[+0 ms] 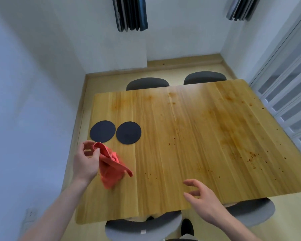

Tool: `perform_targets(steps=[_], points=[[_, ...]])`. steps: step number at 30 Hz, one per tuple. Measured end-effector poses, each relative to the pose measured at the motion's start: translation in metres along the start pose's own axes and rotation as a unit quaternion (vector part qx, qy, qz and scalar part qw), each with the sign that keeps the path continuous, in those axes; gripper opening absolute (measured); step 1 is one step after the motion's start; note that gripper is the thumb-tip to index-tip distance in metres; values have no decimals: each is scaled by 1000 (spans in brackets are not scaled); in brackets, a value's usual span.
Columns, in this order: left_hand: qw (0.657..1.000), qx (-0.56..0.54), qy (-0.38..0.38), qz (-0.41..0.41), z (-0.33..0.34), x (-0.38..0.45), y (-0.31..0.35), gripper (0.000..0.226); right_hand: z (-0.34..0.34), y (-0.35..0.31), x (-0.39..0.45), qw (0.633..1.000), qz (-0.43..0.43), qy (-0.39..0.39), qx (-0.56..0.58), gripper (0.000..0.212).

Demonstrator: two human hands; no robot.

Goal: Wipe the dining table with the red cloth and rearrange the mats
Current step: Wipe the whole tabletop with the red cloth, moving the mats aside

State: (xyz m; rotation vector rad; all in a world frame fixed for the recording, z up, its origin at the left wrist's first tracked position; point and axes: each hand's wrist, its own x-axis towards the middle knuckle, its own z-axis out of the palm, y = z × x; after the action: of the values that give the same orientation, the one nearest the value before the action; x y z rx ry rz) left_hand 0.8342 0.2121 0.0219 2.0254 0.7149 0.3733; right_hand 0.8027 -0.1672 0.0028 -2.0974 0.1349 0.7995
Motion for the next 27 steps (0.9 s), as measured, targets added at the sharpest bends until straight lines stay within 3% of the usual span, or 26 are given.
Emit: perform_targets(steps=[4, 9, 11, 14, 20, 27], points=[[999, -32, -18, 31, -20, -26, 27, 25, 7, -5, -1, 1000, -12, -2, 6, 33], [984, 33, -171, 34, 5, -68, 8, 19, 21, -6, -1, 1000, -20, -9, 12, 31], [959, 96, -265, -4, 22, -79, -17, 17, 28, -2, 0, 1000, -21, -16, 7, 30], [910, 176, -374, -42, 33, -92, -58, 33, 36, 5, 0, 999, -17, -30, -10, 33], [895, 250, -357, -95, 9, -102, -110, 27, 57, 13, 12, 994, -8, -67, -80, 39], [887, 293, -315, -169, -19, -109, -149, 46, 129, -17, 60, 953, -98, -150, -242, 61]])
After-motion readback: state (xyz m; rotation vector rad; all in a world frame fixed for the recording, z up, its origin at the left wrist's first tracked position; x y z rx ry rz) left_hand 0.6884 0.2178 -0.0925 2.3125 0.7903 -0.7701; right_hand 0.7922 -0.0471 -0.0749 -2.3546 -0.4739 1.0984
